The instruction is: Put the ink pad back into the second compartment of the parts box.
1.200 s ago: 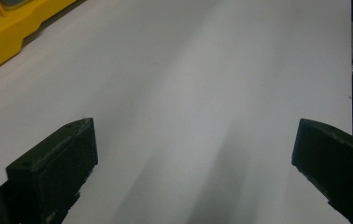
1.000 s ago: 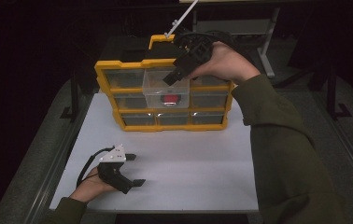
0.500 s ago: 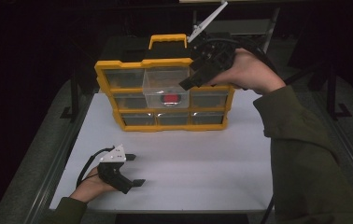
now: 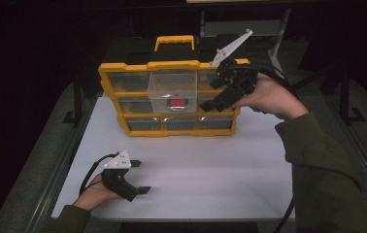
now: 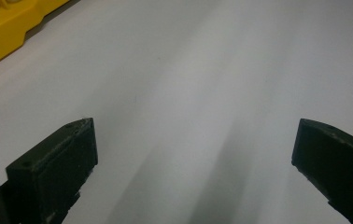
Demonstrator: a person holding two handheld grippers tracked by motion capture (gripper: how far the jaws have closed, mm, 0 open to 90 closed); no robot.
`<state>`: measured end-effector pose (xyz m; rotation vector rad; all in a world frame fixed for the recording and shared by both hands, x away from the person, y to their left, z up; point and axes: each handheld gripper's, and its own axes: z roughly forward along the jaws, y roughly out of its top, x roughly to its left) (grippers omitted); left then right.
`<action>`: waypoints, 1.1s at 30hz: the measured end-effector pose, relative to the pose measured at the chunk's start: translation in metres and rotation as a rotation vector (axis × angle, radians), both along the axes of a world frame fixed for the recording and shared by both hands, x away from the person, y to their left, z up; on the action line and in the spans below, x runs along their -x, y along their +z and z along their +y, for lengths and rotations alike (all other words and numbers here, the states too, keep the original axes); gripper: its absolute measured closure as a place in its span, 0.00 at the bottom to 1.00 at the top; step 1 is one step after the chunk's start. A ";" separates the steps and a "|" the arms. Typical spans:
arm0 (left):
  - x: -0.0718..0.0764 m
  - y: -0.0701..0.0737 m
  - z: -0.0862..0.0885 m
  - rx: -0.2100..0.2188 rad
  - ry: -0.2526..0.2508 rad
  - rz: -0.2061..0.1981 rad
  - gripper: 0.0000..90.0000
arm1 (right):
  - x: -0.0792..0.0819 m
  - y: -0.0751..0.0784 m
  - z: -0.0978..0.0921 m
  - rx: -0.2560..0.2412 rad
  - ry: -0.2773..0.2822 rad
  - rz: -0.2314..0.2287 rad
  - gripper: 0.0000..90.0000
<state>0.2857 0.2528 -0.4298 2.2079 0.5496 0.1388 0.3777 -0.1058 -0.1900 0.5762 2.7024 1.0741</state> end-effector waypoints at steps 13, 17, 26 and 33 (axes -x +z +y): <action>0.000 0.000 0.001 0.002 0.004 -0.003 0.00 | 0.012 -0.056 -0.018 -0.019 -0.034 0.001 0.08; 0.000 -0.001 0.001 0.003 0.005 -0.005 0.00 | 0.018 -0.076 -0.022 -0.019 -0.051 0.010 0.04; 0.000 -0.001 0.000 0.003 0.003 -0.005 0.00 | 0.030 -0.121 -0.032 -0.031 -0.100 -0.002 0.00; 0.000 -0.001 0.000 0.002 0.003 -0.006 0.00 | 0.041 -0.151 -0.042 -0.061 -0.152 0.004 0.00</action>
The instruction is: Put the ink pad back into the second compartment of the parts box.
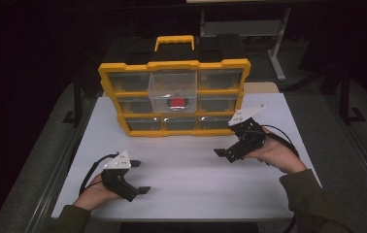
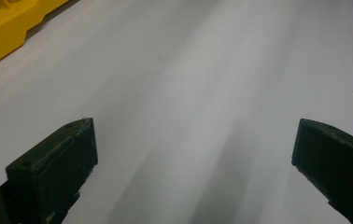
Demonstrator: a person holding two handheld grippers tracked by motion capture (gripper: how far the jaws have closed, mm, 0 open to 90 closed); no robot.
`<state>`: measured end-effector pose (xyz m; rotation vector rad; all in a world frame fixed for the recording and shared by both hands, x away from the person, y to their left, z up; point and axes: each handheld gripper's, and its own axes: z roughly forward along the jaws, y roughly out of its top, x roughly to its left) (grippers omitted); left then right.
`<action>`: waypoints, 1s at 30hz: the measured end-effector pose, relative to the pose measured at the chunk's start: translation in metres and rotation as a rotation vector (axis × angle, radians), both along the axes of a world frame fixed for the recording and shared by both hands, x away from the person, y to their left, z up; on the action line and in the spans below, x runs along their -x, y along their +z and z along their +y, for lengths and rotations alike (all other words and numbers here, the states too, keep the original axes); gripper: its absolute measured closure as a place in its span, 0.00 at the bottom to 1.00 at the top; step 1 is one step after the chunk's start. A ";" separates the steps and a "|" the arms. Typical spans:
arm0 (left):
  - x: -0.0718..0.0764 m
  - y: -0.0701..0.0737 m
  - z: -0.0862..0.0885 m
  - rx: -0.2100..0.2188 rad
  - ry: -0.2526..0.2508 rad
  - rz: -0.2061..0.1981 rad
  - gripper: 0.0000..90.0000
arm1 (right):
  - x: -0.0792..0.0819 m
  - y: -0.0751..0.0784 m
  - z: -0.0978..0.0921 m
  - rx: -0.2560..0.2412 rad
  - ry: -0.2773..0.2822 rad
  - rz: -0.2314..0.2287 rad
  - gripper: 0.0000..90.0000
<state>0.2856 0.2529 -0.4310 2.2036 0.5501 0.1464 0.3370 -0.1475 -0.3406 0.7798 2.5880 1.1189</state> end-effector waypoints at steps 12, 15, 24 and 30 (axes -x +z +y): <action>0.000 0.000 -0.001 -0.004 -0.004 0.000 0.00 | 0.014 -0.041 -0.016 -0.039 -0.058 0.030 0.00; 0.001 0.000 0.000 -0.005 -0.002 0.002 0.00 | 0.019 -0.050 -0.019 -0.042 -0.072 0.035 0.00; 0.000 -0.001 0.001 -0.007 0.000 -0.003 0.00 | 0.032 -0.072 -0.028 -0.061 -0.118 0.025 0.00; 0.000 -0.002 0.000 -0.009 -0.001 -0.004 0.00 | 0.039 -0.083 -0.033 -0.060 -0.125 0.039 0.00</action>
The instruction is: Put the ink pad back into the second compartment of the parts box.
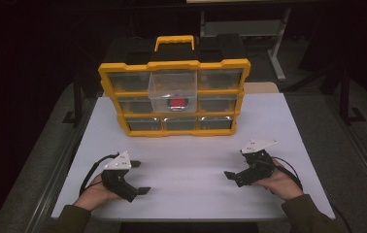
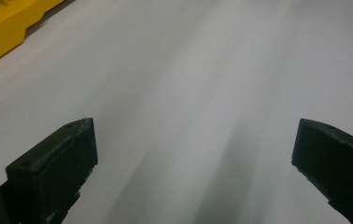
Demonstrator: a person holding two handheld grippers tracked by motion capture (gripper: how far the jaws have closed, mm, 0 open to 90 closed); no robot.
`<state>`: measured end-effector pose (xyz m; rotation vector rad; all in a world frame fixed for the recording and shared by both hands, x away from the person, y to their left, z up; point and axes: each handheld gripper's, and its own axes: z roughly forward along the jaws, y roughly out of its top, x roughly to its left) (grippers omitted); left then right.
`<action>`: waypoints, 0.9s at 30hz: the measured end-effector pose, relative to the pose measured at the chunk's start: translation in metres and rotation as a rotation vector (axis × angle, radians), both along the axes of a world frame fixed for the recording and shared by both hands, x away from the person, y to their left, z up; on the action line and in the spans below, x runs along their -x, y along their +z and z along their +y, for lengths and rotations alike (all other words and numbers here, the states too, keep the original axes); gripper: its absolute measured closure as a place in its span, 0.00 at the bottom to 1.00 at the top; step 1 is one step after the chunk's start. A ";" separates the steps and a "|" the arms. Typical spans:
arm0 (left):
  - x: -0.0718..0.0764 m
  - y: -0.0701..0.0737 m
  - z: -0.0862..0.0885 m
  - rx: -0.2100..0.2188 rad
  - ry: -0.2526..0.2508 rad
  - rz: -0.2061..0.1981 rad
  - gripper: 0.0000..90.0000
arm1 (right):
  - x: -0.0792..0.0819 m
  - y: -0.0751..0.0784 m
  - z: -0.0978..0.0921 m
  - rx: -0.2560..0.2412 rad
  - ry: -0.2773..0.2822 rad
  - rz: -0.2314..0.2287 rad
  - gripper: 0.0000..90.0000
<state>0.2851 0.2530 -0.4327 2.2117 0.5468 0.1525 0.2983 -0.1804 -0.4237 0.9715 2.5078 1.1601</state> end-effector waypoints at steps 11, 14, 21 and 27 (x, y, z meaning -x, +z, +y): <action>0.000 0.000 0.001 0.003 0.003 -0.002 0.00 | 0.013 -0.014 -0.013 -0.027 -0.043 -0.004 0.00; 0.000 0.000 0.001 0.003 0.004 -0.001 0.00 | 0.016 -0.015 -0.016 -0.036 -0.055 -0.013 0.00; 0.000 0.000 0.001 0.001 0.005 -0.002 0.00 | 0.019 -0.015 -0.010 -0.045 -0.061 -0.037 0.00; -0.001 -0.002 0.001 -0.009 0.008 -0.007 0.00 | 0.019 -0.019 -0.006 -0.040 -0.053 -0.029 0.00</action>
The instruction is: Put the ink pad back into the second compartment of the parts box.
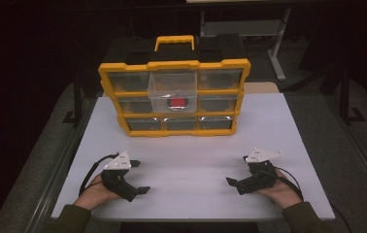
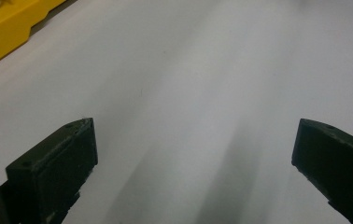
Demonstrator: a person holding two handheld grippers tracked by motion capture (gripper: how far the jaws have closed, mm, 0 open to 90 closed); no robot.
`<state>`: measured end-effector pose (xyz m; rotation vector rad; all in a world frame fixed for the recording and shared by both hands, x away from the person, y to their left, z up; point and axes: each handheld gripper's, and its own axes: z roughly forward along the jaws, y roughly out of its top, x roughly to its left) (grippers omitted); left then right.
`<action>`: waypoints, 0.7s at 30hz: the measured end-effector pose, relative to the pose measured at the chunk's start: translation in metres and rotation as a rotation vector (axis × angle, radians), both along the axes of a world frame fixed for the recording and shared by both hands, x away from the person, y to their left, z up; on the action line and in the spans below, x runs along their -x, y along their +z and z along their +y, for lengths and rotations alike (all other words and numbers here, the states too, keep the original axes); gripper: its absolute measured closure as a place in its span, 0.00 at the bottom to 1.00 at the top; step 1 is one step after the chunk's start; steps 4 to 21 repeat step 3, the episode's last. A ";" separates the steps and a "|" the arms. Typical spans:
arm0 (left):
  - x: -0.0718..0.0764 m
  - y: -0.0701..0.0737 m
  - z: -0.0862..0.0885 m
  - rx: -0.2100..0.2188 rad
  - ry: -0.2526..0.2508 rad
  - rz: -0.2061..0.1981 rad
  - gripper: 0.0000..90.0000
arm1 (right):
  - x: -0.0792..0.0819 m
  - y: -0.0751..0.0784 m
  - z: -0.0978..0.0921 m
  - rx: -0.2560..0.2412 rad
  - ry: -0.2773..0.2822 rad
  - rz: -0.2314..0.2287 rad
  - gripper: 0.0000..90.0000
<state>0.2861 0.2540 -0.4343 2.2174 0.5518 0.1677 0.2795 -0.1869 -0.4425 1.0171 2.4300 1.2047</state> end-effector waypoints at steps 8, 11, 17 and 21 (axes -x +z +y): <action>-0.001 -0.001 0.000 0.003 -0.003 0.001 0.00 | 0.000 -0.001 -0.001 0.003 -0.003 0.003 0.00; -0.001 -0.001 0.000 0.003 -0.003 0.001 0.00 | 0.000 -0.001 -0.001 0.003 -0.003 0.003 0.00; -0.001 -0.001 0.000 0.003 -0.003 0.001 0.00 | 0.000 -0.001 -0.001 0.003 -0.003 0.003 0.00; -0.001 -0.001 0.000 0.003 -0.003 0.001 0.00 | 0.000 -0.001 -0.001 0.003 -0.003 0.003 0.00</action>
